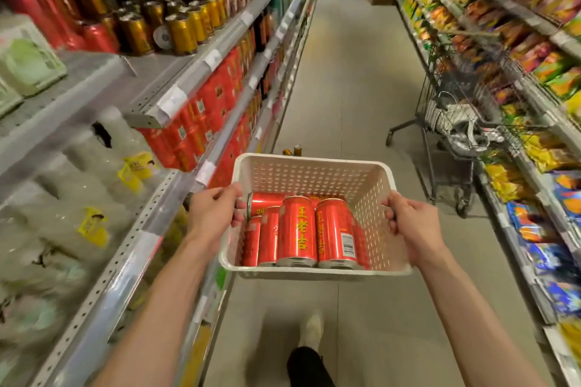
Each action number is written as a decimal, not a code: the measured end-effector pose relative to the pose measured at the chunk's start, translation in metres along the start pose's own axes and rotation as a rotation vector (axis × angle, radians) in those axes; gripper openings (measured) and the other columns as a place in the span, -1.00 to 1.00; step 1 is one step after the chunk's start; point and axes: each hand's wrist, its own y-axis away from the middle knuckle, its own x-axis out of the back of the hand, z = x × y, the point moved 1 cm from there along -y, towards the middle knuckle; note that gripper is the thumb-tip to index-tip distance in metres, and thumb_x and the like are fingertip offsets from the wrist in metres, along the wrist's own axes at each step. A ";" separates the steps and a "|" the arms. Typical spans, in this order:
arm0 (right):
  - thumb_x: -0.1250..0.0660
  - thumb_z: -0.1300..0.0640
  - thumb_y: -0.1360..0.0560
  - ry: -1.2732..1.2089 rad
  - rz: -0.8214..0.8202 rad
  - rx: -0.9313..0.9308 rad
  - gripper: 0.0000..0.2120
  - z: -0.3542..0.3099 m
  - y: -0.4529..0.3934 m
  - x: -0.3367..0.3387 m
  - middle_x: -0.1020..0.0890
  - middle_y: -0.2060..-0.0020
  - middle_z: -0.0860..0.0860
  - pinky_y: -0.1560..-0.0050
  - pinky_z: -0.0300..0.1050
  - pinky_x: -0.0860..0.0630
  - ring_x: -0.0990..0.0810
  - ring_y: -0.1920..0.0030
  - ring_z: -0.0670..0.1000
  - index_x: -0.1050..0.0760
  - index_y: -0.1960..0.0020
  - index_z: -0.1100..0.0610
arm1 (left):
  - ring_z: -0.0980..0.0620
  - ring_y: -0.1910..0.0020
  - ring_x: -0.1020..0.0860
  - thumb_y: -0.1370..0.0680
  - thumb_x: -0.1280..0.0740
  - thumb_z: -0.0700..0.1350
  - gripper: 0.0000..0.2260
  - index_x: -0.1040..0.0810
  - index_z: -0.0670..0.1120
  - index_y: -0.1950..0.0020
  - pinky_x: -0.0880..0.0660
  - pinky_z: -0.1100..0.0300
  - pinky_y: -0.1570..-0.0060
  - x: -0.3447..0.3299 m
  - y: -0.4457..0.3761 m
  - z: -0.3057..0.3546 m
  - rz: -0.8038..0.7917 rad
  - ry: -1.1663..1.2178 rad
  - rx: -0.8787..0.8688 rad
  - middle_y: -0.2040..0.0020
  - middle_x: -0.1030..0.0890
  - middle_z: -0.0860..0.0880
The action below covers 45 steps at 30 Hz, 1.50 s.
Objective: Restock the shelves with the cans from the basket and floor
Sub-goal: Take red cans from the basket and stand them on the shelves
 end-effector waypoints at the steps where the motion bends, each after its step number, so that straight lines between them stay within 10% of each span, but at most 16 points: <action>1: -0.35 0.03 -0.64 -0.002 0.001 -0.003 -0.69 -0.004 -0.023 -0.004 -0.55 0.48 -0.06 0.51 -0.27 -0.42 -0.41 0.54 -0.12 -0.71 0.15 0.20 | 0.15 0.60 -0.45 -0.62 -0.35 -0.17 -0.79 -0.64 -0.26 0.14 -0.37 0.28 0.61 -0.014 -0.019 0.004 -0.011 -0.003 -0.001 0.50 -0.60 0.02; 30: -0.33 -0.05 -0.64 0.077 0.058 -0.139 -0.66 -0.123 -0.577 -0.169 -0.56 0.42 -0.05 0.40 -0.16 -0.44 -0.43 0.46 -0.09 -0.70 0.14 0.15 | 0.11 0.56 -0.44 -0.62 -0.39 -0.13 -0.77 -0.65 -0.24 0.16 -0.39 0.27 0.56 -0.332 -0.531 0.124 -0.057 -0.055 0.089 0.45 -0.59 0.01; 45: -0.29 0.03 -0.69 0.241 -0.059 -0.210 -0.62 -0.041 -0.789 -0.244 -0.52 0.48 -0.03 0.51 -0.23 -0.42 -0.45 0.49 -0.08 -0.55 0.25 0.17 | 0.15 0.60 -0.44 -0.65 -0.35 -0.18 -0.79 -0.61 -0.25 0.14 -0.41 0.31 0.57 -0.429 -0.697 0.015 0.108 -0.141 0.243 0.50 -0.57 0.05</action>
